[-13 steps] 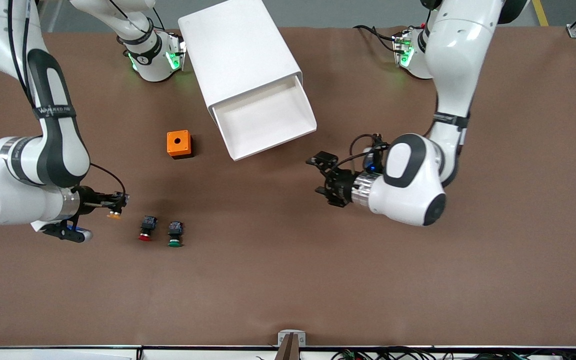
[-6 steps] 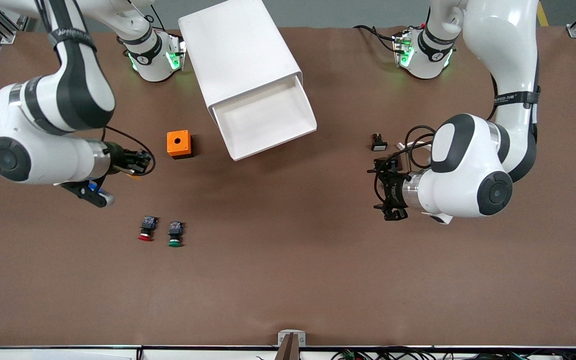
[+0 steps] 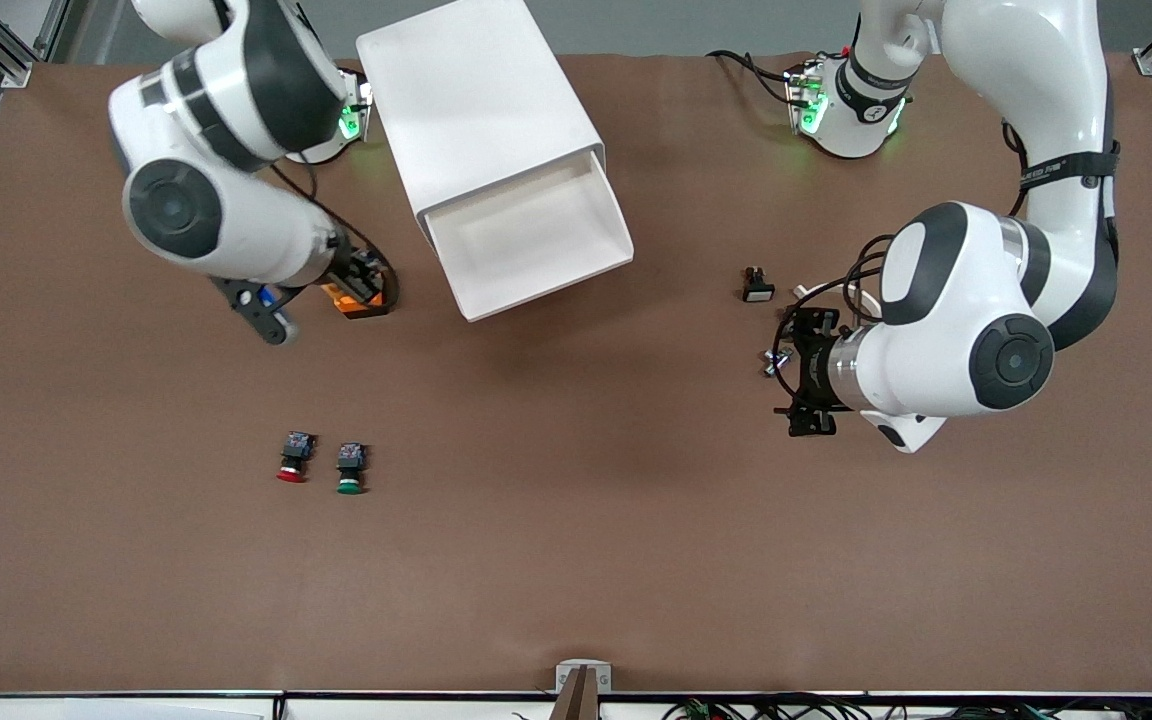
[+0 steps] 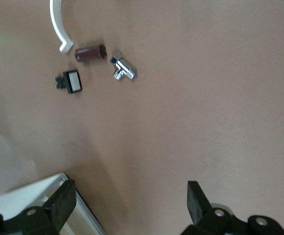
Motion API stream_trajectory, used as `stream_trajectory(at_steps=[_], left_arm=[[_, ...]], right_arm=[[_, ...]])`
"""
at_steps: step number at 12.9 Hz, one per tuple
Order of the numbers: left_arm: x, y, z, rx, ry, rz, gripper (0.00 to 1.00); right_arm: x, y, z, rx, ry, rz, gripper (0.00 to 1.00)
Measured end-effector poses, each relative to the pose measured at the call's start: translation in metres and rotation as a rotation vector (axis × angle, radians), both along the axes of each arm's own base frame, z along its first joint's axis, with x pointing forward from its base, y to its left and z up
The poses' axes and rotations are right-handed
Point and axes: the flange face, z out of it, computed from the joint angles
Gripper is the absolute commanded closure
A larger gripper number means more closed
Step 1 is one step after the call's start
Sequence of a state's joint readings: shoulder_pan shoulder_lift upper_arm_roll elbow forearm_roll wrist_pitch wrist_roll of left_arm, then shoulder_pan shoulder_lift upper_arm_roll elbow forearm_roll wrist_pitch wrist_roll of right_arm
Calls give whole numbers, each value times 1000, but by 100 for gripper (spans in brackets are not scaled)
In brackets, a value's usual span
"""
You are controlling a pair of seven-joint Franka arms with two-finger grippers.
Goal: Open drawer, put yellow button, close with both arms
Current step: 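Lift the yellow button with the right gripper over the open drawer, then lower the yellow button into the drawer and open the right gripper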
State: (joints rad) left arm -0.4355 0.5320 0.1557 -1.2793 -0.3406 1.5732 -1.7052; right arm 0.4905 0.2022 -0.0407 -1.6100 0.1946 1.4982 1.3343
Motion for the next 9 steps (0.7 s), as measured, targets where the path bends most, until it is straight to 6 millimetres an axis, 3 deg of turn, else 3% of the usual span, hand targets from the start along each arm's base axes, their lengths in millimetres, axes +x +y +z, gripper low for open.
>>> stream_trajectory(at_steps=[3,5,9], left_arm=[[-4,6,10,-40,-23,-174,0],[-7,24,15,-48,-7,-287,0],[-18,44,30,-82,48,-390,0]], right_arm=[[-18,51,7,10,-28,-163,100],[-27,77,11,17,-62,-257,100],[-39,109,0,55,-93,-375,100]])
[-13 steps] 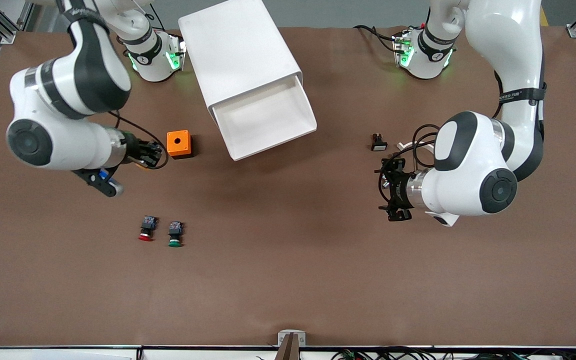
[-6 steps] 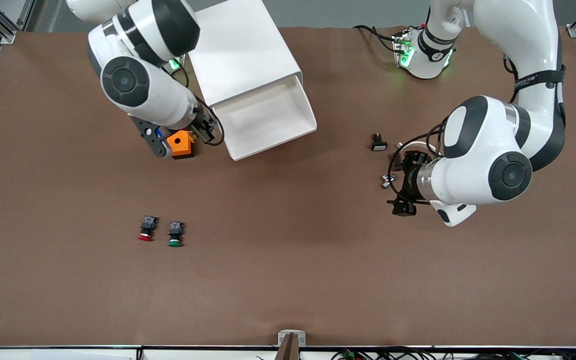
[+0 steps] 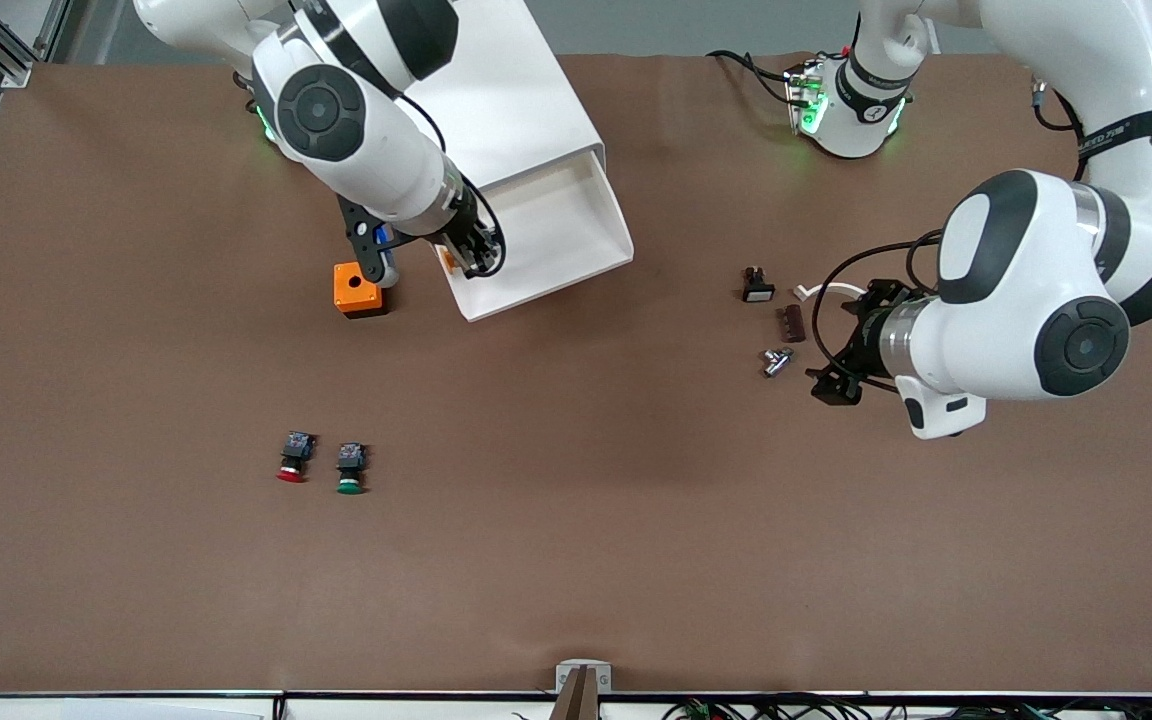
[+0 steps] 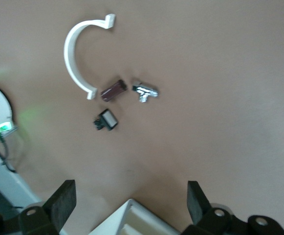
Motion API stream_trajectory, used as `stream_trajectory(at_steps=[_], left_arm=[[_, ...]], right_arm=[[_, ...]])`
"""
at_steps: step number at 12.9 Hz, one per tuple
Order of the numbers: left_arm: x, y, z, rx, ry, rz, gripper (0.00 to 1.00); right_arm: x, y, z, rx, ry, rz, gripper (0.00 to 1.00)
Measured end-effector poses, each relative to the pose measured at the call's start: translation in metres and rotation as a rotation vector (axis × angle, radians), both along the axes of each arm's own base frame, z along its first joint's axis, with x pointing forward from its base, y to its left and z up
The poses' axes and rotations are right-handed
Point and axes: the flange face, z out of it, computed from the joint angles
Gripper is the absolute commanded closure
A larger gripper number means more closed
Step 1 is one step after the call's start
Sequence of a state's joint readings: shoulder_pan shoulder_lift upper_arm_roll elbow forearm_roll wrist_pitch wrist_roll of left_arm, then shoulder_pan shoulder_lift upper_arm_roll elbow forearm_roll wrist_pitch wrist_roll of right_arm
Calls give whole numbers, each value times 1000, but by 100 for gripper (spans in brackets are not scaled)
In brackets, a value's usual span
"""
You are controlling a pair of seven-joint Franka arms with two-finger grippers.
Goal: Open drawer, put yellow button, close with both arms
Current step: 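Lower the yellow button into the drawer and open the right gripper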
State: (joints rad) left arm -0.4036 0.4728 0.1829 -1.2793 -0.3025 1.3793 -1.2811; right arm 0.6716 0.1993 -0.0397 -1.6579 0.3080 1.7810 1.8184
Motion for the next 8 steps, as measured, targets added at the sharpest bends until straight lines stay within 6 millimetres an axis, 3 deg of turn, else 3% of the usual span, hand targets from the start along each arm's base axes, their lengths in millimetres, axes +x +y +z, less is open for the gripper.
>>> stream_trajectory(at_steps=[3,5,8], left_arm=[[-1,6,-4,-5,16,-24,0],[1,13,-10,-13,17,-71,0],[2,18,-14,-14,17,-95,0]], right_arm=[[-12,26,-11,19,-43,-54,98],[-20,45,-24,22,-55,-79,87],[-19,50,-50,20,-69,-120,65]])
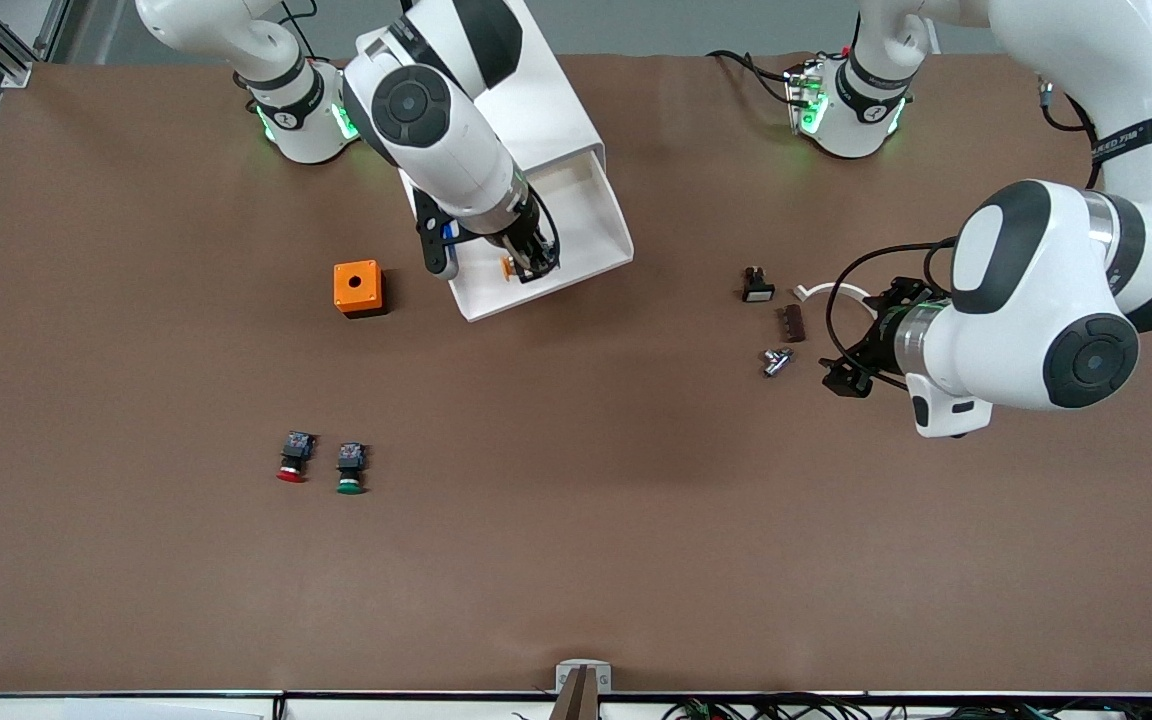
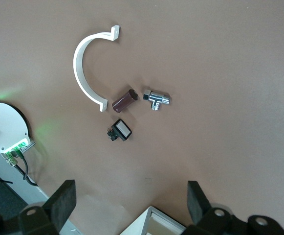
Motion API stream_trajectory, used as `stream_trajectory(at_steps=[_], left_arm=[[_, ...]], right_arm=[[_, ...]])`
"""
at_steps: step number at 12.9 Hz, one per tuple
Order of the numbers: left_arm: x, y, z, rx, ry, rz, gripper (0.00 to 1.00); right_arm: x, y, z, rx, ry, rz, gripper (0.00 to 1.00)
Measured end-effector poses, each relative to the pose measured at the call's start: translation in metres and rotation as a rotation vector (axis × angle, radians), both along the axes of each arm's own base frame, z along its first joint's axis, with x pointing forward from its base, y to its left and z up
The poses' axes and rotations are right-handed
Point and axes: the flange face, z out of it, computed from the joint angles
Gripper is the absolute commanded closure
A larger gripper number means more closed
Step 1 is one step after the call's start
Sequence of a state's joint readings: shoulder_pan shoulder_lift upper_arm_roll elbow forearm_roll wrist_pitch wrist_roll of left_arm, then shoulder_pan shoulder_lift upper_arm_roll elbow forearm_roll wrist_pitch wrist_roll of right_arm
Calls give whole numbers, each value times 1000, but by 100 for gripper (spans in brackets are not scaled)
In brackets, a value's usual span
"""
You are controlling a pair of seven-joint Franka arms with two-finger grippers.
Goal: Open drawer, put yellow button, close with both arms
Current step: 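Lower the yellow button into the drawer and open the right gripper, then retract the right gripper while the left gripper moves to the drawer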
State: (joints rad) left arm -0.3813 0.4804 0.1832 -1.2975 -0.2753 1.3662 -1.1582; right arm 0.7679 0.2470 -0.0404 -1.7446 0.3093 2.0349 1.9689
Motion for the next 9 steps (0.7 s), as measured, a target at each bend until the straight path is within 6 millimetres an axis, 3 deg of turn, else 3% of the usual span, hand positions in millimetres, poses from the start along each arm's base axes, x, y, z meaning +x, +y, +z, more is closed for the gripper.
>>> stream_trajectory(at_steps=[2,3,4,5,9], left_arm=[[2,5,2,-10,-7,-11,0],[3,11,4,-24,-13,-31,0],[5,17,7,-40,-22,-54,0],[7,26,11,-56,-33,-75,0],[15,74,22,-101,-79,-155,0]], right_arm=[[1,-2,-9,-4,0,-9,45],[1,-3,-10,-5,2,-11,26],[2,-3,-10,-5,2,-12,19],[3,-4,-9,-4,1,-13,2],[19,-18,16,4,-25,13,0]])
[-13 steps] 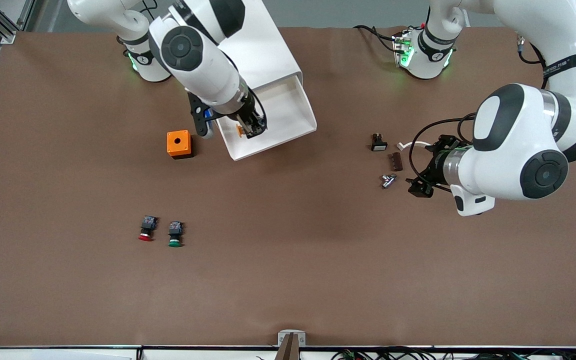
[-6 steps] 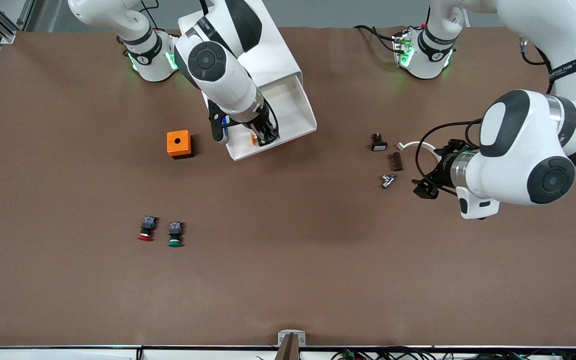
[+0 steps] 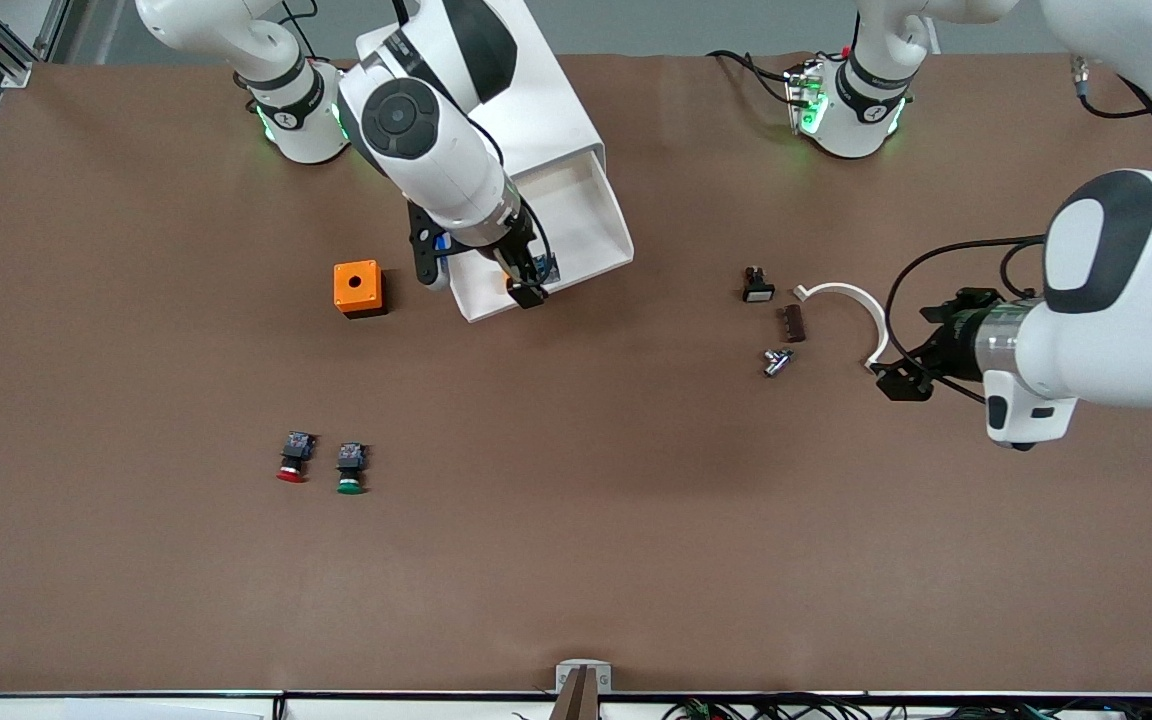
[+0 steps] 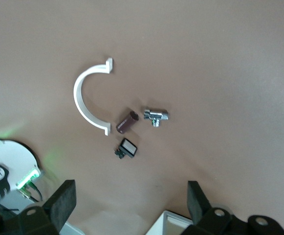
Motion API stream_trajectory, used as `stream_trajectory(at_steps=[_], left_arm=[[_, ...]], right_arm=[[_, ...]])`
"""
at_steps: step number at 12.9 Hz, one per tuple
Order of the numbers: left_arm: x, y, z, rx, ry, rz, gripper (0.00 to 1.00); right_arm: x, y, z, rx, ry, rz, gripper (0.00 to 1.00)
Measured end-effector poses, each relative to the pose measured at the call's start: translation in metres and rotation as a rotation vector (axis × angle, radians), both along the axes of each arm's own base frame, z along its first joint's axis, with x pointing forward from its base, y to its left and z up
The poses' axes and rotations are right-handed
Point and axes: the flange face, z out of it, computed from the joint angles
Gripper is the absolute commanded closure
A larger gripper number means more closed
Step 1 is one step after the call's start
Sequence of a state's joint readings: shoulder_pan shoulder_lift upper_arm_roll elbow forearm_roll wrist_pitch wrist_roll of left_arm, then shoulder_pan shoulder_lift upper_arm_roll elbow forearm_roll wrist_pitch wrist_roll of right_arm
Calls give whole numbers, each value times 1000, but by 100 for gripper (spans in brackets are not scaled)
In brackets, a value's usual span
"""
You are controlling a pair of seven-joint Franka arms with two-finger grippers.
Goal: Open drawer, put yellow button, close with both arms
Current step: 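Retract the right gripper while the left gripper moves to the drawer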
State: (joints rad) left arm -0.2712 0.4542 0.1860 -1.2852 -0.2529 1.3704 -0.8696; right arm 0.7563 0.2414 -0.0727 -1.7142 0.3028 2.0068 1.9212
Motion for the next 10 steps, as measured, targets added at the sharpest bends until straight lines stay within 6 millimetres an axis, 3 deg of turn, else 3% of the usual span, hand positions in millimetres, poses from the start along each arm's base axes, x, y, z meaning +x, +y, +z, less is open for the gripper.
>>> stream_trajectory(at_steps=[1,3,6,10], left_arm=[[3,5,0,11,-27,-55,0],[7,-9,-3,19,-88,-169,0],[1,-59,-28,1,-115,-261,0],[-13,-124,-36,-61,-154,-363,1]], right_arm=[[10,-15,13,-4,3,57,0],[37,-68,45,0,17,208,0],[86,-182,85,52,-22,432,0],[113,-323,89,64,-55,779,0]])
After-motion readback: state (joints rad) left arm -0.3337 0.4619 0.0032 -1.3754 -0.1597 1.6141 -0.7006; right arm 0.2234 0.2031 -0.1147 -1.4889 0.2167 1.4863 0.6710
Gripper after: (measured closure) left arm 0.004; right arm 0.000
